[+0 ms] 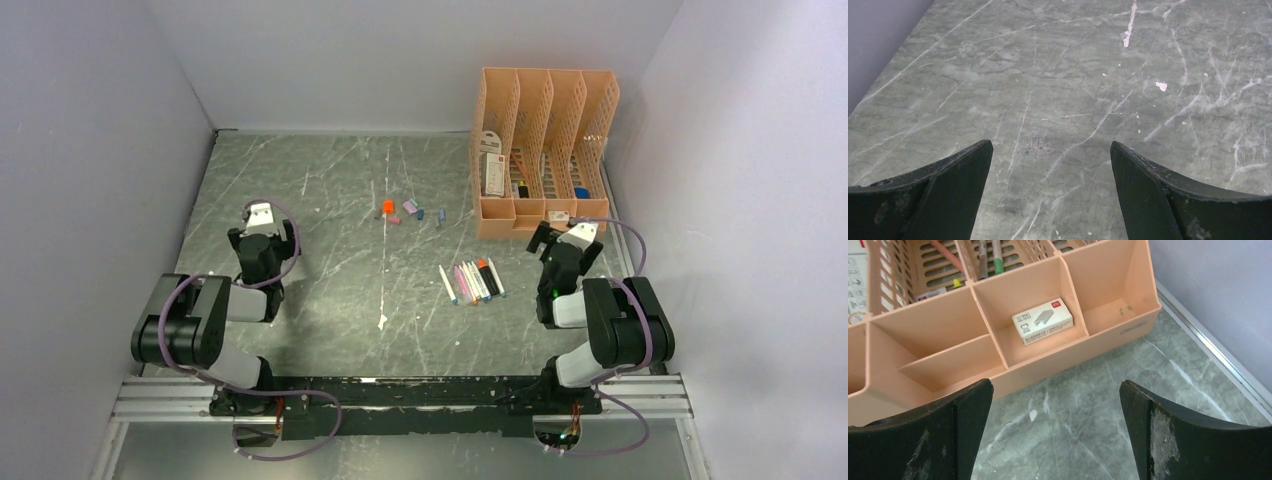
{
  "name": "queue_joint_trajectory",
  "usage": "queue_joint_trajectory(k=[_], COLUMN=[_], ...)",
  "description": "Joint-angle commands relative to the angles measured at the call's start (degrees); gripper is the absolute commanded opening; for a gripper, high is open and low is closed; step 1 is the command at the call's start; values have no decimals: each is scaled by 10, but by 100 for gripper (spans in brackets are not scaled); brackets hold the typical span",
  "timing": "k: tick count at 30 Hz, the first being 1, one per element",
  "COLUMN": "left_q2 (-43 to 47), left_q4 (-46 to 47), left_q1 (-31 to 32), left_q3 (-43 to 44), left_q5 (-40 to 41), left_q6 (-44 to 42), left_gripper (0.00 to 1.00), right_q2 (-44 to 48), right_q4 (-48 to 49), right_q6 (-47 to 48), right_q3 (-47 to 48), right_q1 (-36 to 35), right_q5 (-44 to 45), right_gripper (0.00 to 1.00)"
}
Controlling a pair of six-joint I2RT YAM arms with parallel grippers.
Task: Open the pen caps
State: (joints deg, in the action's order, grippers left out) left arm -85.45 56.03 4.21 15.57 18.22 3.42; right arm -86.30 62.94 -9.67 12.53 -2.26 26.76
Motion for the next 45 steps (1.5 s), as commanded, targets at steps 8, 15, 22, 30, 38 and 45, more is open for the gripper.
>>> queue_joint_trajectory(k=[8,15,22,30,38,45], left_q2=[-46,-78,-78,-78,-79,-80], left_q4=[112,129,128,125,126,124], left_q1=[-32,-32,-32,-17,-17,-17], left_q3=[-12,-2,-1,1,1,2], left_q5=[-77,-121,-120,-100,-99,-100], left_q6=[0,-25,-26,-32,-34,-34], left_gripper=[99,99,99,99,99,99], right_q2=[-41,-56,-57,-58,-58,-60], right_q4=[80,65,73,91,89,85], right_q6=[43,55,58,62,62,65], right_q3=[-8,9,9,2,3,5], right_q1=[-1,-6,-6,-8,-8,-11], right_q5=[-76,-74,-73,-73,-72,-72], right_gripper=[100,100,100,100,100,100])
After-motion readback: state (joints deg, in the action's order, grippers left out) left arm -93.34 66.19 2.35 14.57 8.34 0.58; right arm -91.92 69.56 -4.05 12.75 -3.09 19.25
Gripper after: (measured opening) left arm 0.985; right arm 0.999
